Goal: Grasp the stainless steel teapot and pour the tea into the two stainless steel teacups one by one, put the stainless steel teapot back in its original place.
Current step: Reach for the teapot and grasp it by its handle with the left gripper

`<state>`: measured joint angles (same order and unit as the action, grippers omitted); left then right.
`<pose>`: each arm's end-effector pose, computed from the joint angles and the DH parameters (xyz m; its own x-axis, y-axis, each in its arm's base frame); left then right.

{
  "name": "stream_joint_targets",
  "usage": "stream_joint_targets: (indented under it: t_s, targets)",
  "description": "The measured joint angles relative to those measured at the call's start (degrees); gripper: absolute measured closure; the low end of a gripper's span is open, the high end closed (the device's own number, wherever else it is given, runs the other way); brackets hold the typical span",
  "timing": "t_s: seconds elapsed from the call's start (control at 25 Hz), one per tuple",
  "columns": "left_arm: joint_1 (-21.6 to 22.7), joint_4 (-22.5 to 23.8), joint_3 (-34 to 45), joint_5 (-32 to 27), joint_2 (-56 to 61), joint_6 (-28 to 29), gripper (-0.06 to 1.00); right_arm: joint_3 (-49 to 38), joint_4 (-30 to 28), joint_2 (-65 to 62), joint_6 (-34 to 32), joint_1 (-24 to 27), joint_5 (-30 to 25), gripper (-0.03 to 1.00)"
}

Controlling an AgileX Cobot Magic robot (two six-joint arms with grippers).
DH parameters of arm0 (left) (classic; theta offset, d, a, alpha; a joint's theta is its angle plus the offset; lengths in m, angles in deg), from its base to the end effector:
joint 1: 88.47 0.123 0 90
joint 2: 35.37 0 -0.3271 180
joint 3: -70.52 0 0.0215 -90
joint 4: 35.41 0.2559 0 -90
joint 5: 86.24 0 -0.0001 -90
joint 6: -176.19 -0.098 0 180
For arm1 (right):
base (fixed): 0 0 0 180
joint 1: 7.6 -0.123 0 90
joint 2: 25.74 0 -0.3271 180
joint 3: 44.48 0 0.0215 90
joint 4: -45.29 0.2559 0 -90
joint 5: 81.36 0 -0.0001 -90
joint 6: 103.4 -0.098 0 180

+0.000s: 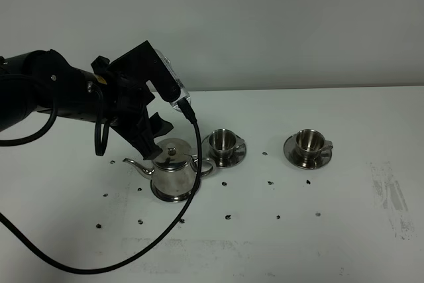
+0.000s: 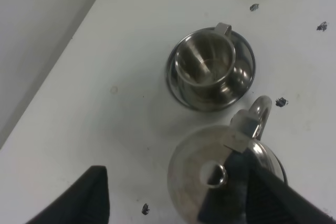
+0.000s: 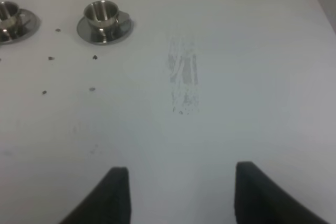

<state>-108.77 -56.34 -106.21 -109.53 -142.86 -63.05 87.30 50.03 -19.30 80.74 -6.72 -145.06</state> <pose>0.3858 -0.1575 0.2986 -0.2050 0.7527 -0.6256 0.7459 0.5341 0.3981 -0.0426 0.0079 0.2789 -0.4717 -0.0282 -0.8813 -0.0667 0.9978 0.0038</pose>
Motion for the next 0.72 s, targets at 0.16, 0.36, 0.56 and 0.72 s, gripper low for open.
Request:
stream_joint_targets:
  t_s: [0.16, 0.36, 0.56, 0.72]
  targets:
    - [-0.9, -0.1, 0.0, 0.2, 0.0, 0.1, 0.38, 0.0, 0.1, 0.0, 0.0, 0.0, 0.0, 0.54]
    - [-3.7, -0.2, -0.1, -1.3, 0.0, 2.9, 0.38, 0.0, 0.5, 0.0, 0.0, 0.0, 0.0, 0.54]
    - [-5.1, 0.4, -5.1, -5.6, -1.3, 3.4, 0.38, 0.0, 0.8, 0.0, 0.0, 0.0, 0.0, 0.54]
    - [-5.7, 3.0, -14.6, -12.1, -7.0, 3.5, 0.4, 0.0, 0.9, 0.0, 0.0, 0.0, 0.0, 0.54]
